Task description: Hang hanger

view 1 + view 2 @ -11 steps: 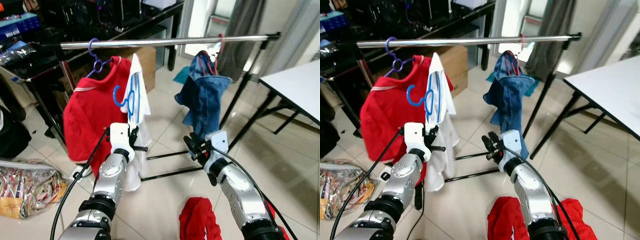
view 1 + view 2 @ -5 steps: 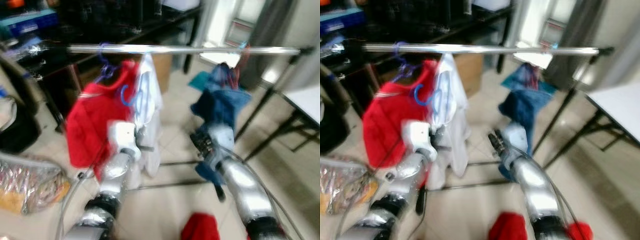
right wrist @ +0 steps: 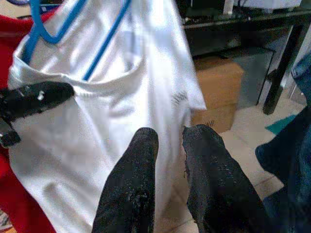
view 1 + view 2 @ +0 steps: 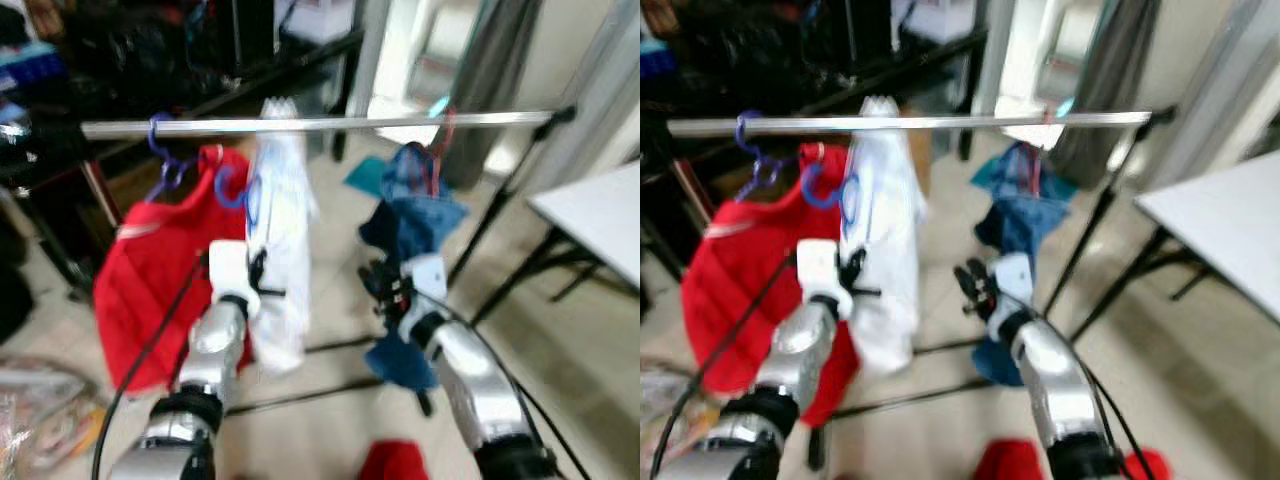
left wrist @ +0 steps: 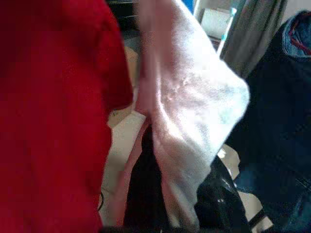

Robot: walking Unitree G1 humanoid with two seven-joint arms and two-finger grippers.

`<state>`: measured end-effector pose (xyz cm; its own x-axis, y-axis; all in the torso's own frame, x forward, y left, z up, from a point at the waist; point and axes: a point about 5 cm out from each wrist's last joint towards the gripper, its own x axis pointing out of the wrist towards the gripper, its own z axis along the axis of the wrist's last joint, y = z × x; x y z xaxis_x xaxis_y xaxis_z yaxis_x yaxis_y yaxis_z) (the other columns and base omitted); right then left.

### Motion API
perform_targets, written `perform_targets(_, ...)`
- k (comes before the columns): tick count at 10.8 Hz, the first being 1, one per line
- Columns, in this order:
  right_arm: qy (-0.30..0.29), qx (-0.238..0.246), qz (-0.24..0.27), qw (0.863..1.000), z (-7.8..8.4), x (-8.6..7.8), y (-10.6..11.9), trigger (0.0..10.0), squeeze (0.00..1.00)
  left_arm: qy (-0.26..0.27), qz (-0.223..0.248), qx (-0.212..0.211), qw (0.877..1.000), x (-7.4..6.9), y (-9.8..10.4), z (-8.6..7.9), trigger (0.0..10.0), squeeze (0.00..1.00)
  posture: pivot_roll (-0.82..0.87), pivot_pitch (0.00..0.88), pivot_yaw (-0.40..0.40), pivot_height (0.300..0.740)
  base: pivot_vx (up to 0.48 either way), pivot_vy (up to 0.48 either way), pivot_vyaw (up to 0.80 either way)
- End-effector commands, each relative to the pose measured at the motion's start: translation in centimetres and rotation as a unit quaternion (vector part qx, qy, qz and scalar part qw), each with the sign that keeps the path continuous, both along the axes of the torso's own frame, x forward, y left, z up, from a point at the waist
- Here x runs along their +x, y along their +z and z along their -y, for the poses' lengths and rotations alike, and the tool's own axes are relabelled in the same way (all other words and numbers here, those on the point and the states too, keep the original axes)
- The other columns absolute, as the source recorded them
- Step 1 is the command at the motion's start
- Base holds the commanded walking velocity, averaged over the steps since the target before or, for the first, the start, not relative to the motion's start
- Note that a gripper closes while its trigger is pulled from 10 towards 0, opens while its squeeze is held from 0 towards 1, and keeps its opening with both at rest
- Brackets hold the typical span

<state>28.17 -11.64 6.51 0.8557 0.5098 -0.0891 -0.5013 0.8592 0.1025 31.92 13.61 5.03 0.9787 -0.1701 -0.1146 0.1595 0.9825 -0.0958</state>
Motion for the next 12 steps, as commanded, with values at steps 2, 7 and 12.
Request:
perform_targets(2,-0.016,-0.007,0.000,1.000,1.1,0.0,-0.2,10.0,0.00,-0.019,0.020,-0.004,1.000,0.3,0.7,1.2,10.0,0.00,0.16,0.000,-0.024,0.740,0.000,0.000,0.00)
perform_targets(7,-0.016,-0.005,-0.003,1.000,1.0,-0.1,-0.3,10.0,0.00,-0.006,0.051,0.009,0.999,2.4,3.5,-1.2,10.0,0.00,0.17,0.000,-0.026,0.740,0.000,0.000,0.00)
perform_targets(12,-0.014,-0.011,-0.005,1.000,1.2,-0.4,-0.4,10.0,0.00,-0.096,0.019,0.055,0.994,4.3,5.5,-2.1,10.0,0.00,0.16,0.000,-0.032,0.740,0.000,0.000,0.00)
